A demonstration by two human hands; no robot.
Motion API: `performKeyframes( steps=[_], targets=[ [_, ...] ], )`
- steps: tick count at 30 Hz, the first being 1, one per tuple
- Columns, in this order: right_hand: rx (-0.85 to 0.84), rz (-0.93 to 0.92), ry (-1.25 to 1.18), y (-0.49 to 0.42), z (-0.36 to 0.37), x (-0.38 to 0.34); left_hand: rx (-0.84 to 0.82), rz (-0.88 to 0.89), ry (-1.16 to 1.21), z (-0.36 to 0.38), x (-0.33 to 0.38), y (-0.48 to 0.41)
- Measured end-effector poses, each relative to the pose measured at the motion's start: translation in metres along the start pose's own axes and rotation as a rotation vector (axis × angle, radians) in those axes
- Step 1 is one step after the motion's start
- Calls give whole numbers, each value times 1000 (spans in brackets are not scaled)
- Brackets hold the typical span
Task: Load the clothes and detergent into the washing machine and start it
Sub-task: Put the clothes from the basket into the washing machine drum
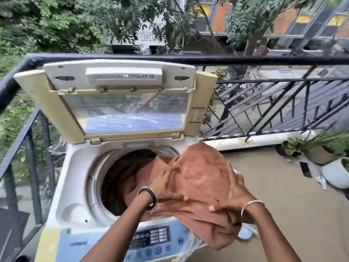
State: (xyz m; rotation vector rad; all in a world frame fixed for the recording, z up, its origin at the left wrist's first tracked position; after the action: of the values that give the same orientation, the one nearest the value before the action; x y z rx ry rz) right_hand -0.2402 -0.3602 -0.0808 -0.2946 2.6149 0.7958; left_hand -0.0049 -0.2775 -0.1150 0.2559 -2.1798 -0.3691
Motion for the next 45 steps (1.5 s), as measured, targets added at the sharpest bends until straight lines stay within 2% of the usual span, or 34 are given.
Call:
performKeyframes(
  steps=[2, 7, 9, 11, 13, 15, 18, 20, 21, 22, 24, 26, 28, 29, 30, 32, 35, 40, 45],
  targets=[
    [-3, -41, -72, -4, 10, 0, -21, -11, -22, 8, 4, -5],
    [384, -76, -99, 4, -24, -39, -12, 65, -52, 4, 22, 9],
    [439, -167, -200, 22, -32, -84, 62, 161, -52, -8, 39, 22],
    [409, -275, -334, 41, -28, -141, 192, 260, 0, -29, 56, 39],
    [396, -367, -399, 50, -21, -193, 336, 278, 220, -62, 58, 57],
    [384, -479, -446, 56, -15, -241, 573, 263, 360, -107, 46, 85],
    [353, -663, -428, 64, -5, -299, 906, 83, 187, -163, 13, 123],
    [291, -748, -383, 61, 15, -323, 1027, -52, 98, -184, -8, 135],
    [251, -762, -369, 53, 30, -328, 1028, -119, 55, -186, -20, 133],
    [212, -744, -356, 43, 47, -326, 960, -182, -3, -185, -36, 124],
    [119, -622, -309, 9, 85, -307, 612, -292, -160, -159, -76, 89],
    [-43, -449, -104, -21, 122, -272, 300, -459, -96, -125, -126, 72],
    [-191, -308, 119, -39, 149, -228, 97, -547, -96, -94, -148, 64],
    [-210, -265, 137, -44, 152, -210, 52, -546, -161, -87, -145, 62],
    [-204, -235, 111, -49, 152, -197, 61, -513, -257, -85, -141, 58],
    [-145, -190, -24, -50, 140, -175, 119, -431, -287, -84, -118, 53],
    [-56, -108, -242, -44, 117, -144, 176, -344, -215, -78, -94, 47],
    [123, -142, -446, -27, 59, -111, 301, -164, -26, -64, -37, 31],
    [208, -149, -655, -25, 5, -63, 399, -6, 33, -33, 45, 14]
  ],
)
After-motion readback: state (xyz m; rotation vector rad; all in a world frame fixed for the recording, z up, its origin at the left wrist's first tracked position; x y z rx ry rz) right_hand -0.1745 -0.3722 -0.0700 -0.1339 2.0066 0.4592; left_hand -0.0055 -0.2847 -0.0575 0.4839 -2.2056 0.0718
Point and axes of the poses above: each hand's wrist, its own y-axis away from the middle knuckle, its own z-axis out of the palm, x = y × z, the point moved 10 cm from there along -y, towards the middle knuckle, and after that the axes turned 2 degrees about x, right-handed, at the moved point
